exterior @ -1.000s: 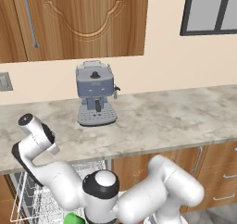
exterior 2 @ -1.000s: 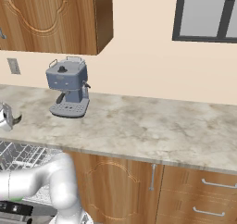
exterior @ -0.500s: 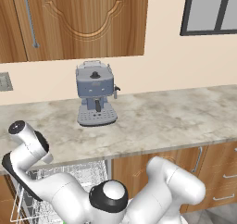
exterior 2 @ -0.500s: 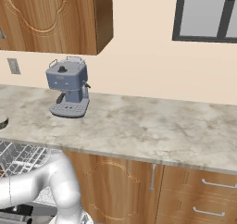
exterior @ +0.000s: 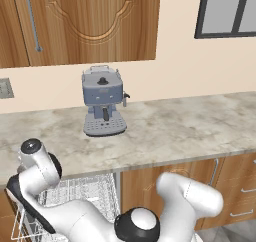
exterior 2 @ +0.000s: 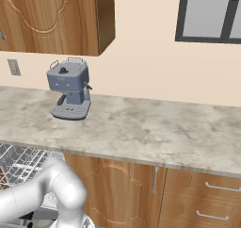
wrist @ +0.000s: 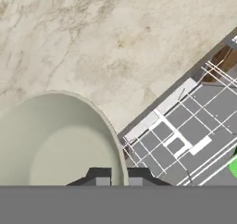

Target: Pick up the cup and bowl from the counter, place them in the dishwasher, and close the dishwasher door.

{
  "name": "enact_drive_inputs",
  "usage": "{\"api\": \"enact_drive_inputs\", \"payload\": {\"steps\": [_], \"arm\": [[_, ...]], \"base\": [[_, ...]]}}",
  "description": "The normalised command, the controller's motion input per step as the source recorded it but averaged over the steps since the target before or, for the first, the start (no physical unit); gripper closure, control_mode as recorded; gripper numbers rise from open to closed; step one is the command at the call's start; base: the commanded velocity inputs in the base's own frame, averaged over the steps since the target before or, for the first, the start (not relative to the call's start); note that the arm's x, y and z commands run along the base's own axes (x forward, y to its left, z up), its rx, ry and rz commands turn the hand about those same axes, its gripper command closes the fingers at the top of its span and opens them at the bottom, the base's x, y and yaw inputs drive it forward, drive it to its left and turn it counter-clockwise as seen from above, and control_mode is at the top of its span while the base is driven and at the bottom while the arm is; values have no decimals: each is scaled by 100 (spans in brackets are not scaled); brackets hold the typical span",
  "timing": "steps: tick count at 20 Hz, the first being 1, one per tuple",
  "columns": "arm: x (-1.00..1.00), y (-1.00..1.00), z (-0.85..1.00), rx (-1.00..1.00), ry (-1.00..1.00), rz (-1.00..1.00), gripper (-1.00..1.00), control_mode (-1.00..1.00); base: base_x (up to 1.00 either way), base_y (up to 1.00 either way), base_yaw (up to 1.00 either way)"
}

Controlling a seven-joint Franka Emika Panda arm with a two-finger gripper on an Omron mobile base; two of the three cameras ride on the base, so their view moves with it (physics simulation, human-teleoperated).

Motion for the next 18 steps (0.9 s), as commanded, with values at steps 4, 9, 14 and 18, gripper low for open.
{"api": "enact_drive_inputs", "payload": {"steps": [4, 9, 14, 18], "arm": [[-17, -3, -44, 16, 0, 23, 100, -100], [0, 0, -63, 2, 3, 13, 100, -100], [4, 0, -64, 0, 7, 9, 100, -100], [6, 17, -69, -1, 10, 6, 100, -100]], "base": [[0, 0, 0], [0, 0, 0], [0, 0, 0], [0, 0, 0]]}}
